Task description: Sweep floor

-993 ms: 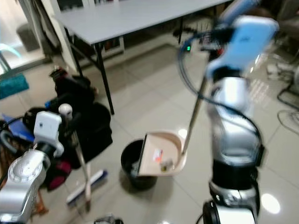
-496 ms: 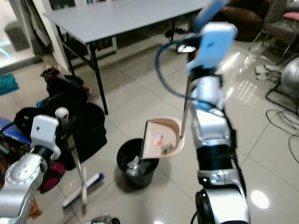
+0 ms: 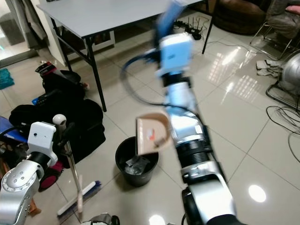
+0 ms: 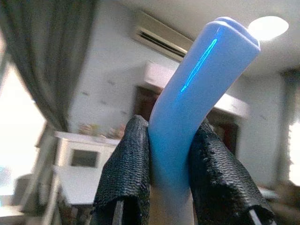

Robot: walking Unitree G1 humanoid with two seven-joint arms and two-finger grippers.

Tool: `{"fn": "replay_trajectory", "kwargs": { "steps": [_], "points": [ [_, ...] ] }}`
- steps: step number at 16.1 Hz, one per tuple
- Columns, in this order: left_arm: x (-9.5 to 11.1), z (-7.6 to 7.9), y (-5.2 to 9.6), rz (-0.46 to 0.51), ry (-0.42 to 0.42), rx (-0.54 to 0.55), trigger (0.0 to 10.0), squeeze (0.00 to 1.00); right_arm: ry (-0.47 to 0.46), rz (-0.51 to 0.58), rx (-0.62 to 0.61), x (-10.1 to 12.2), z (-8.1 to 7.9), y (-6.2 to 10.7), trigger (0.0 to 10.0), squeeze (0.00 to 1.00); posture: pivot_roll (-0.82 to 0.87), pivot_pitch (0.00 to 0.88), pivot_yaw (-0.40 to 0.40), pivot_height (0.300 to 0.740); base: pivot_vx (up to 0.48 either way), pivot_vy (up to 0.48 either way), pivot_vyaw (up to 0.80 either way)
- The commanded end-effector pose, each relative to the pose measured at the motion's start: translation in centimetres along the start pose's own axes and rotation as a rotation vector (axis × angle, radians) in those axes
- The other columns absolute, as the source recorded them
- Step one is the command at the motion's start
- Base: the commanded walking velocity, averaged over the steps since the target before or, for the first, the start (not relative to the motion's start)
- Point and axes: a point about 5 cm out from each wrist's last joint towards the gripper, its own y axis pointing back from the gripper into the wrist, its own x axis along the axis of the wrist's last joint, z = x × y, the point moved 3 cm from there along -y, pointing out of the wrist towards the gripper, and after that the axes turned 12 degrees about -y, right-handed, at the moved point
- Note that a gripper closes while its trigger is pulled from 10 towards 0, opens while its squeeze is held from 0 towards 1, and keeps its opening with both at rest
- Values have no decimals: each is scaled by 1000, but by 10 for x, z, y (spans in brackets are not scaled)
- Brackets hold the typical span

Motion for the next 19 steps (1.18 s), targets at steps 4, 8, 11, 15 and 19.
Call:
{"fn": "replay_trajectory", "kwargs": {
  "steps": [4,8,11,15,19],
  "points": [
    [17,-10,1,56,-37,26,10000,0,-48,132,289,10,-73,8,10000,0,132,81,5,740,0,0,0],
    [26,-10,0,71,-39,29,10000,0,44,155,490,4,-109,30,10000,0,131,73,2,740,0,0,0],
    [29,-7,-1,73,-38,29,10000,0,64,159,541,0,-117,37,10000,0,127,66,3,740,0,0,0],
    [36,3,-3,84,-34,20,10000,0,73,145,614,-8,-132,50,10000,0,121,55,10,740,0,0,0],
    [48,0,-1,105,-33,22,10000,0,103,140,698,-12,-143,59,10000,0,113,42,16,740,0,0,0]
  ]
}}
